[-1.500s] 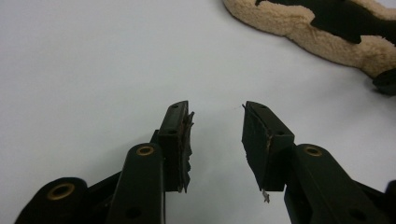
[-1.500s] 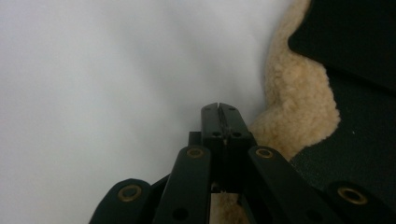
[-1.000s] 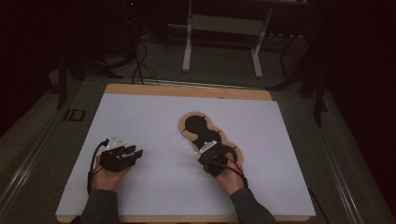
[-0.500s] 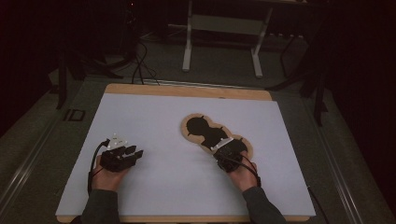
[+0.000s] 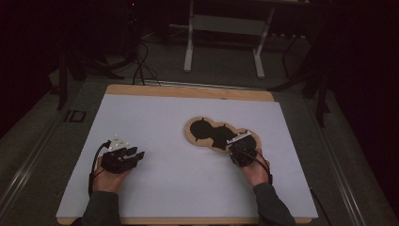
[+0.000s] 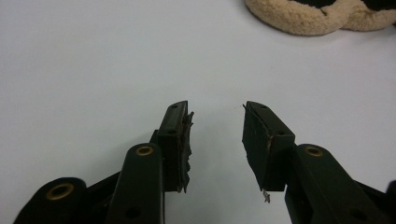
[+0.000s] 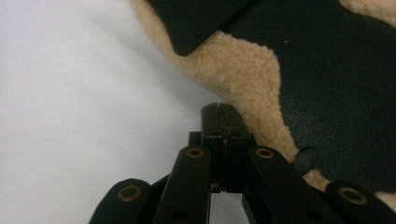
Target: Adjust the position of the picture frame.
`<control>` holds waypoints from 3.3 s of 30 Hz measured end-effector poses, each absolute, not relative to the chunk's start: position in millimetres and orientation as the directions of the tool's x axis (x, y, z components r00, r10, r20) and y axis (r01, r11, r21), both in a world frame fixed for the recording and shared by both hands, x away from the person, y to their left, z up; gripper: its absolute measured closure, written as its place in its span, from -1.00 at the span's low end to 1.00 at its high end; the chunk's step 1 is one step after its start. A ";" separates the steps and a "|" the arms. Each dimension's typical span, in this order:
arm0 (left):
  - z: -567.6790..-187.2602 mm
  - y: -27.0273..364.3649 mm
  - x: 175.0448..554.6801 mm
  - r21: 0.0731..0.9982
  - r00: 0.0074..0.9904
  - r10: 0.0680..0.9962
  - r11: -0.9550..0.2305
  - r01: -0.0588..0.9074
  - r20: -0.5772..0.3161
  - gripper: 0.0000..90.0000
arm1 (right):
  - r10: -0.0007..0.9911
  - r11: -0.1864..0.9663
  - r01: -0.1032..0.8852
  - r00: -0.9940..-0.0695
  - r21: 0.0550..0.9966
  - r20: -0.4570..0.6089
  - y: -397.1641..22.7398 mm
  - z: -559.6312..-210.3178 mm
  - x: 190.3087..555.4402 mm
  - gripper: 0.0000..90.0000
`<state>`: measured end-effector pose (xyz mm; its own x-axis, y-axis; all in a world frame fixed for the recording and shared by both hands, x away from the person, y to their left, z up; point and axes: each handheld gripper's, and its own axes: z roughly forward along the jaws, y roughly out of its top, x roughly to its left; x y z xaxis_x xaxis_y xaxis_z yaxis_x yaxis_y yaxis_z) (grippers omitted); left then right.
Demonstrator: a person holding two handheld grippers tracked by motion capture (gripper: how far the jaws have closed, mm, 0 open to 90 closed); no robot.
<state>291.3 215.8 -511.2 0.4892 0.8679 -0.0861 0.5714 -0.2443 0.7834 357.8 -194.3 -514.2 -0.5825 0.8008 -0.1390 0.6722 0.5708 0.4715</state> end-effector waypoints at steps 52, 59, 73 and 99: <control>-511.0 215.9 291.5 0.785 0.486 0.870 -0.245 0.569 -0.081 0.33 | 0.934 0.257 0.675 -0.357 0.692 0.001 -172.3 -500.0 385.1 0.19; -511.3 215.2 291.5 0.784 0.484 0.871 -0.247 0.569 -0.077 0.32 | 0.915 0.275 0.663 -0.402 0.697 0.021 -175.0 -502.3 383.2 -0.01; -512.2 213.7 292.0 0.781 0.487 0.870 -0.256 0.569 -0.070 0.31 | 0.904 0.298 0.668 -0.428 0.682 0.023 -178.9 -509.2 386.1 -0.22; -512.3 213.5 292.2 0.781 0.487 0.871 -0.258 0.569 -0.068 0.31 | 0.869 0.358 0.615 -0.496 0.703 -0.009 -142.0 -514.0 361.5 -0.21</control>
